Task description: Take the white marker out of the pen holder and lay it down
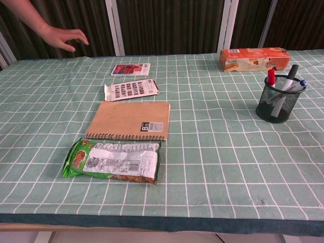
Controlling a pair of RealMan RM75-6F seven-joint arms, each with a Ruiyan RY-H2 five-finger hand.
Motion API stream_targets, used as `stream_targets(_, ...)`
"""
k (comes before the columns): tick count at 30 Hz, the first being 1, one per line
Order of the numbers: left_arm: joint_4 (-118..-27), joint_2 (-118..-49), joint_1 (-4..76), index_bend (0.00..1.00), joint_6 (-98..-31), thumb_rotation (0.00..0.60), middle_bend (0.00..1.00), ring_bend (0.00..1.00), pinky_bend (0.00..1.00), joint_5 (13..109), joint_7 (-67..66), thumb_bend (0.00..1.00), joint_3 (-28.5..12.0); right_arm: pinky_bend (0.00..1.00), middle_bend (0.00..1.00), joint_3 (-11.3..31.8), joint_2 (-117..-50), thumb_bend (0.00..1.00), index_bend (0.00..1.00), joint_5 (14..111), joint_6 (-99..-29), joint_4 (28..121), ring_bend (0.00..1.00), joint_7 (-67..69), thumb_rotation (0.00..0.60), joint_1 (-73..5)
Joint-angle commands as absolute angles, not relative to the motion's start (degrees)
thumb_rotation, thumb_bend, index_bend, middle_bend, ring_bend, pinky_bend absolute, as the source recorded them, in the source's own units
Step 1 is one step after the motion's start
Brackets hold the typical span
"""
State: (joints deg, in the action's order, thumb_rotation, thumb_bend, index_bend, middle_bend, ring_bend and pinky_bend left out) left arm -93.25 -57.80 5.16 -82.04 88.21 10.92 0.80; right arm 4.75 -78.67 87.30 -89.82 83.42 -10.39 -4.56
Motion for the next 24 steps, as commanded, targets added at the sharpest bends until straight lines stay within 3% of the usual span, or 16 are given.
stream_targets(1,-93.3,-57.8,5.2,0.22,-82.0,0.600,0.12,0.10,0.36,88.2,10.9,0.44,0.8,0.41,0.36,4.8,-78.7,0.27,0.38,87.3,-89.8,83.4,0.33,-10.4,0.600,-4.6)
stream_targets(17,-93.3,-57.7,5.0,0.22,-82.2,0.600,0.12,0.10,0.36,88.0,10.9,0.44,0.7,0.42,0.36,7.4,-79.5,0.27,0.38,87.5,-89.0,82.5,0.36,-12.6,0.600,-7.1)
stream_targets(20,-93.2,-57.8,5.1,0.22,-82.3,0.600,0.12,0.10,0.36,88.3,10.9,0.44,0.8,0.51,0.40,8.6,-80.0,0.27,0.39,87.7,-88.1,81.9,0.48,-14.8,0.600,-8.9)
stream_targets(24,-93.3,-57.8,5.2,0.22,-81.9,0.600,0.12,0.10,0.36,88.4,10.5,0.44,0.9,0.74,0.61,10.2,-80.5,0.27,0.45,87.6,-86.6,81.2,0.75,-18.4,0.600,-11.4)
